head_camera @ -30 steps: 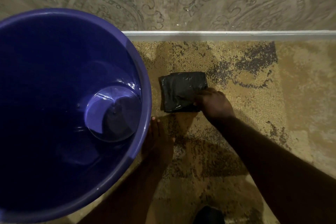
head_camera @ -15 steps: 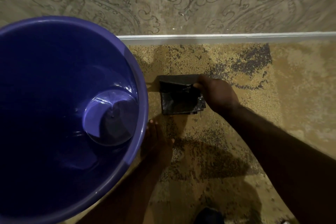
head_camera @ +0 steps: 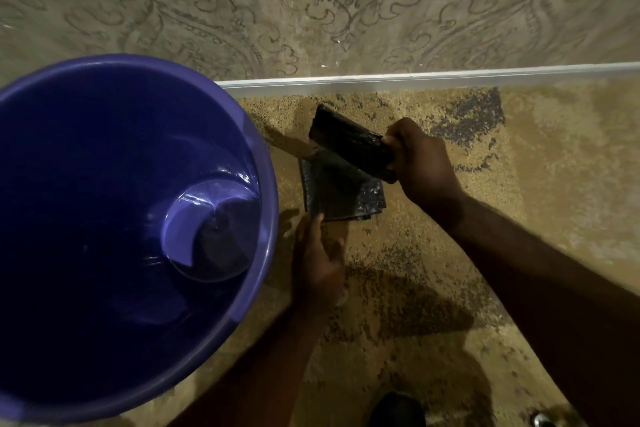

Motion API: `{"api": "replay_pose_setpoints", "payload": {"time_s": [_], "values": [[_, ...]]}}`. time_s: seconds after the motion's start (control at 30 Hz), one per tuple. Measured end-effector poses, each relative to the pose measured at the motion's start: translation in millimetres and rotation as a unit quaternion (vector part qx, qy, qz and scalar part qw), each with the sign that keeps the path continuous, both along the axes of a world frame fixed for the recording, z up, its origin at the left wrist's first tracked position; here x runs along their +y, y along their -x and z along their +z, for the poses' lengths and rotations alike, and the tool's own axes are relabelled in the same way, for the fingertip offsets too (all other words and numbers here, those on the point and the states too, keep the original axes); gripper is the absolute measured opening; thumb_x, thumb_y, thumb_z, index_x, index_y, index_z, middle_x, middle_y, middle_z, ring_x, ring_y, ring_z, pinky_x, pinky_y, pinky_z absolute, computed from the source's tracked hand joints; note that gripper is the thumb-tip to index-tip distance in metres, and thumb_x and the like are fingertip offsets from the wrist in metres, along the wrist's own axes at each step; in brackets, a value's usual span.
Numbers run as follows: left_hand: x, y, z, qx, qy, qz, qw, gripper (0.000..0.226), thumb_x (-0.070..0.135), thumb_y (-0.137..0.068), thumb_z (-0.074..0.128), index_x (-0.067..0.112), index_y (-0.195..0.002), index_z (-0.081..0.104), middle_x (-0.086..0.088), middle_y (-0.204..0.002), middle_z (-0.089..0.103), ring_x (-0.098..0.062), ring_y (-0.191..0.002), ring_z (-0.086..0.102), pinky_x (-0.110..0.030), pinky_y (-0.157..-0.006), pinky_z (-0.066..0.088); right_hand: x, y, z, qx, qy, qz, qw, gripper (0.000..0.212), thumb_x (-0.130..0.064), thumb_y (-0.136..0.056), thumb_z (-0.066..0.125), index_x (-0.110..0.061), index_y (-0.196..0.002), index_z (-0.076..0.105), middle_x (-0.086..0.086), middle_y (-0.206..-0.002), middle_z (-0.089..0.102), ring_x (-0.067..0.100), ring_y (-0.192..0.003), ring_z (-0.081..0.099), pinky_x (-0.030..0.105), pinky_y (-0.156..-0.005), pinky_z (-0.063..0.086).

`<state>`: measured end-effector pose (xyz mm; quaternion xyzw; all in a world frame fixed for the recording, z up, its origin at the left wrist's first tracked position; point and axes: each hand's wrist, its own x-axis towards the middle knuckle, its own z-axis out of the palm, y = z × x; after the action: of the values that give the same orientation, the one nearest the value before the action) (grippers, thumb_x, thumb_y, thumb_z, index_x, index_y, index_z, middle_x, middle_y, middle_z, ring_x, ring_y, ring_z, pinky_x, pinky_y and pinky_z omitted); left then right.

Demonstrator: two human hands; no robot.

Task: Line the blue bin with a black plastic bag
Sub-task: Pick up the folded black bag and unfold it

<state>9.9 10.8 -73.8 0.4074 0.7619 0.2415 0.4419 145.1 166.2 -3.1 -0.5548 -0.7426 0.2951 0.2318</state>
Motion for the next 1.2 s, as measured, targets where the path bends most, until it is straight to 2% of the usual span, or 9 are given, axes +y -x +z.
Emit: {"api": "replay_pose_setpoints", "payload": {"time_s": [0.1,0.17,0.27,0.37,0.47,0.67,0.9,1.1,1.2], "values": [[24.0,-17.7,37.3,-0.113,-0.069,0.083,0.988,0.05,0.029,-0.099,0.052,0.027,-0.147,0.038,-0.002,-0.15,0.043,0.012,-0.117,0.047,-0.001,-0.079,0.043,-8.0,-0.7,19.2,0.044,0.031,-0.027,0.998,0.01,-0.013,-0.101,0.045,-0.011,-0.093,0.051,-0.003,-0.072,0.059,0.009,-0.06,0.064,0.013,-0.042,0.045],[42.1,-29.4,70.1,-0.206,-0.09,0.13,0.966,0.052,0.035,-0.1,0.048,0.022,-0.149,0.037,-0.001,-0.148,0.045,0.025,-0.105,0.048,0.002,-0.08,0.041,-13.3,0.1,36.9,0.055,0.036,-0.033,0.997,0.011,-0.014,-0.101,0.046,-0.008,-0.095,0.053,-0.009,-0.073,0.057,-0.003,-0.056,0.061,0.009,-0.042,0.043],[65.7,-38.5,131.8,-0.375,-0.063,0.18,0.907,0.064,0.06,-0.094,0.039,0.026,-0.148,0.04,0.0,-0.149,0.048,-0.005,-0.128,0.051,-0.028,-0.103,0.043,-19.5,2.8,77.2,0.057,0.03,-0.033,0.997,0.01,-0.017,-0.099,0.049,-0.014,-0.094,0.057,-0.012,-0.073,0.06,-0.002,-0.058,0.062,0.01,-0.045,0.044],[82.7,-34.5,184.6,-0.435,-0.048,0.224,0.871,0.047,0.065,-0.092,0.041,0.035,-0.115,0.069,0.004,-0.119,0.072,-0.015,-0.118,0.062,-0.036,-0.099,0.047,-24.2,12.4,124.0,0.092,0.054,-0.02,0.994,0.012,-0.017,-0.096,0.057,-0.015,-0.09,0.066,-0.007,-0.077,0.066,0.005,-0.065,0.066,0.023,-0.055,0.054],[93.5,-26.8,228.6,-0.451,-0.037,0.261,0.853,0.039,0.056,-0.093,0.05,0.026,-0.099,0.075,0.0,-0.103,0.077,-0.014,-0.106,0.069,-0.033,-0.093,0.053,-29.2,21.7,164.8,0.177,0.115,-0.026,0.977,0.016,-0.014,-0.091,0.062,-0.002,-0.089,0.074,0.007,-0.079,0.074,0.02,-0.068,0.072,0.039,-0.062,0.059],[93.7,-3.3,294.7,-0.449,-0.072,0.252,0.854,0.033,0.04,-0.101,0.044,0.021,-0.11,0.069,-0.006,-0.107,0.076,-0.019,-0.098,0.073,-0.037,-0.082,0.058,-26.3,30.7,239.3,0.333,0.187,-0.078,0.921,0.018,-0.007,-0.093,0.059,0.003,-0.086,0.072,0.001,-0.068,0.074,0.007,-0.057,0.068,0.015,-0.052,0.05],[80.7,26.5,357.9,-0.432,-0.087,0.222,0.87,0.025,0.038,-0.097,0.054,0.023,-0.099,0.074,-0.004,-0.106,0.077,-0.015,-0.101,0.072,-0.024,-0.077,0.057,-29.0,41.4,319.3,0.355,0.208,-0.065,0.909,0.024,-0.019,-0.097,0.055,-0.011,-0.079,0.069,0.012,-0.07,0.067,0.025,-0.061,0.059,0.036,-0.054,0.047],[64.8,51.3,424.7,-0.401,-0.142,0.163,0.89,0.038,0.048,-0.078,0.074,0.02,-0.103,0.075,-0.009,-0.107,0.076,-0.022,-0.106,0.07,-0.041,-0.092,0.053,-48.1,71.2,378.3,0.353,0.202,-0.063,0.911,0.018,-0.015,-0.091,0.062,-0.001,-0.089,0.074,0.017,-0.076,0.073,0.023,-0.066,0.07,0.03,-0.059,0.057],[59.1,69.4,454.7,-0.411,-0.15,0.176,0.882,0.026,0.045,-0.075,0.068,0.025,-0.087,0.079,-0.009,-0.095,0.076,-0.021,-0.09,0.069,-0.031,-0.079,0.053,-56.4,86.9,407.0,0.358,0.185,-0.065,0.913,0.014,-0.012,-0.088,0.066,-0.002,-0.089,0.075,0.012,-0.076,0.075,0.018,-0.068,0.071,0.027,-0.061,0.057]]}}
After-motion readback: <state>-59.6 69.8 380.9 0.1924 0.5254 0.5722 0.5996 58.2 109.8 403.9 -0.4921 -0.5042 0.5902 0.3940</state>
